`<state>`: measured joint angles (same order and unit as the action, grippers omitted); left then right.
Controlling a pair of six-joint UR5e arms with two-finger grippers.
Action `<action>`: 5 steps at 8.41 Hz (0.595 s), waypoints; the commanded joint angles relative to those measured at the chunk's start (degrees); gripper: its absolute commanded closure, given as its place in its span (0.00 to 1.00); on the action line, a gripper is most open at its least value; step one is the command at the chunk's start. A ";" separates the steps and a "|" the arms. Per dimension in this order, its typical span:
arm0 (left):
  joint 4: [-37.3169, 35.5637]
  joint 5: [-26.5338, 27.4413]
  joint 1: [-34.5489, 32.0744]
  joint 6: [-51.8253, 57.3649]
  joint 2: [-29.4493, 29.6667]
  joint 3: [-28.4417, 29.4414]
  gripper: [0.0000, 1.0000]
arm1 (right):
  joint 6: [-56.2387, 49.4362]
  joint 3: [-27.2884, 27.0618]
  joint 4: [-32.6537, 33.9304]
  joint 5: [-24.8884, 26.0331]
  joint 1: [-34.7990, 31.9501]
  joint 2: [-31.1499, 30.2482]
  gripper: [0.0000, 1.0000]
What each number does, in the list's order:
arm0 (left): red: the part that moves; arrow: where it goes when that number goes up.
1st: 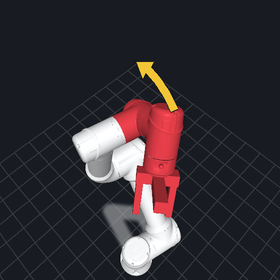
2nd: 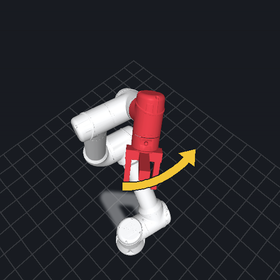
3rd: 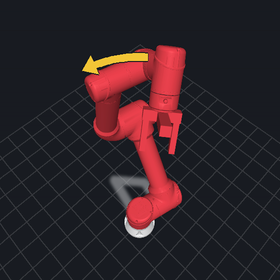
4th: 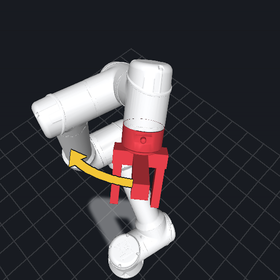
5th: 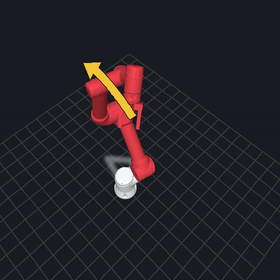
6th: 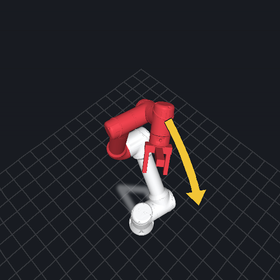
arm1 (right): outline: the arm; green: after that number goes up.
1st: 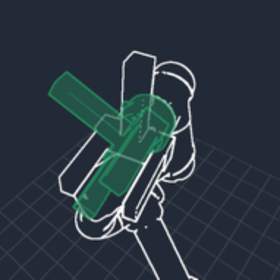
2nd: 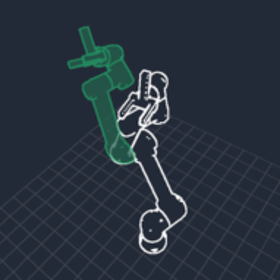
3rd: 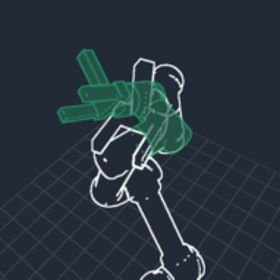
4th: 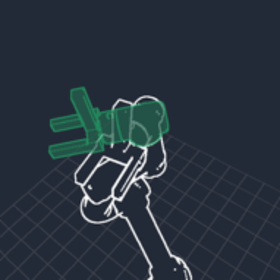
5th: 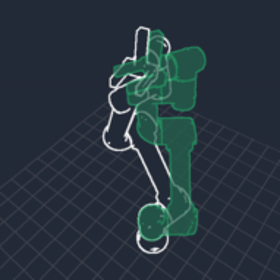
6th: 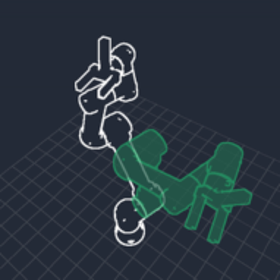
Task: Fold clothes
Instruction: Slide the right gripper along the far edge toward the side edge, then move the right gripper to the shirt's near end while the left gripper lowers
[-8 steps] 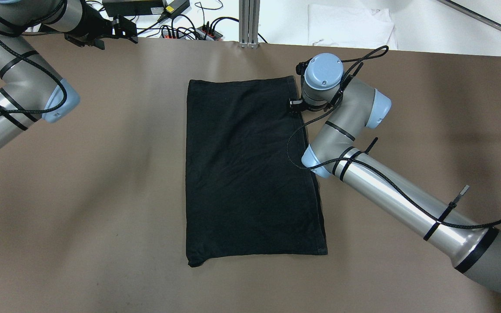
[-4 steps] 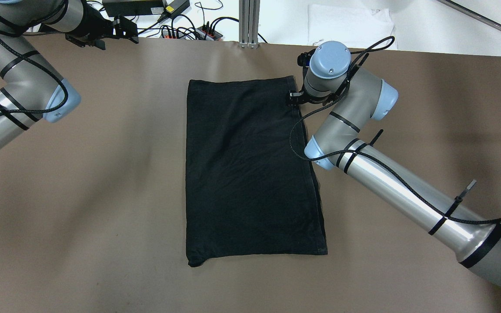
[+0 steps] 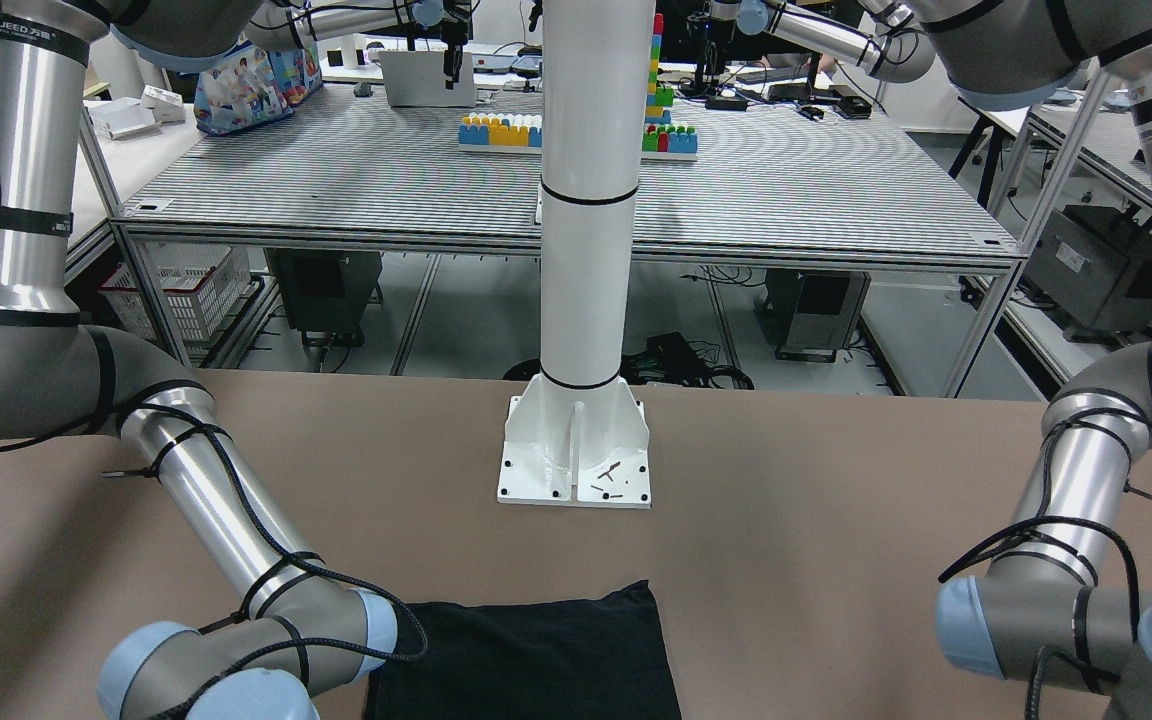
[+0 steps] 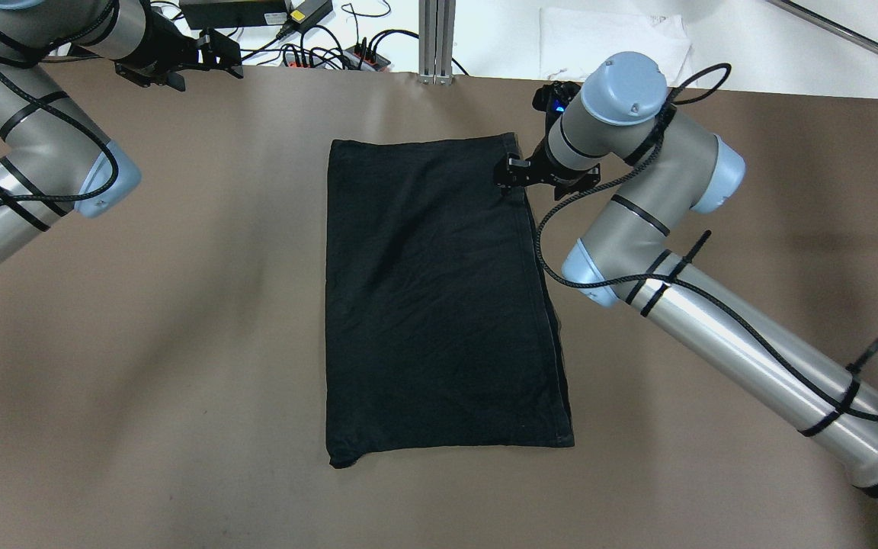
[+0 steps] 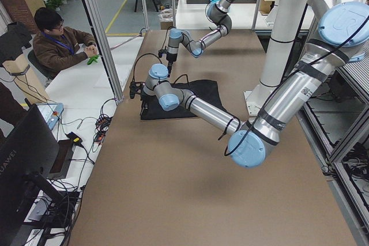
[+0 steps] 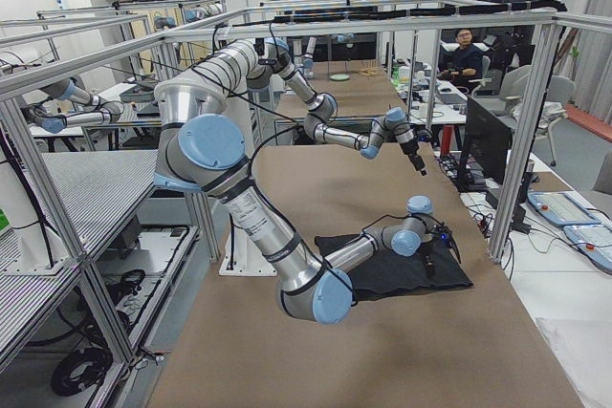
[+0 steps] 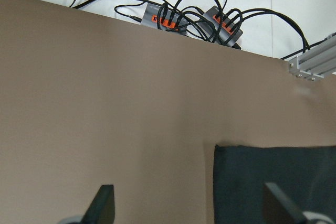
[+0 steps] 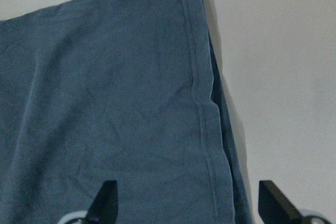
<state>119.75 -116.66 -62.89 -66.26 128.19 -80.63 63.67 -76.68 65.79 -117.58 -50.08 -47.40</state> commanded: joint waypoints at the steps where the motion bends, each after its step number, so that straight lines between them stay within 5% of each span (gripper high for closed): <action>1: 4.76 0.20 5.99 -17.52 -1.35 -3.12 0.00 | 13.46 -12.76 -7.31 -0.46 4.79 -10.57 0.06; 3: 12.75 0.99 8.49 -24.93 -5.65 -3.92 0.00 | 21.64 -14.72 -10.58 0.51 8.06 -13.76 0.06; 5: 13.05 6.14 13.12 -28.22 -8.03 -8.39 0.00 | 25.35 -19.97 -14.27 3.74 12.35 -20.42 0.06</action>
<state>131.18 -114.99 -53.75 -90.81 122.65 -85.46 84.71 -91.84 54.93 -116.83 -41.73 -61.96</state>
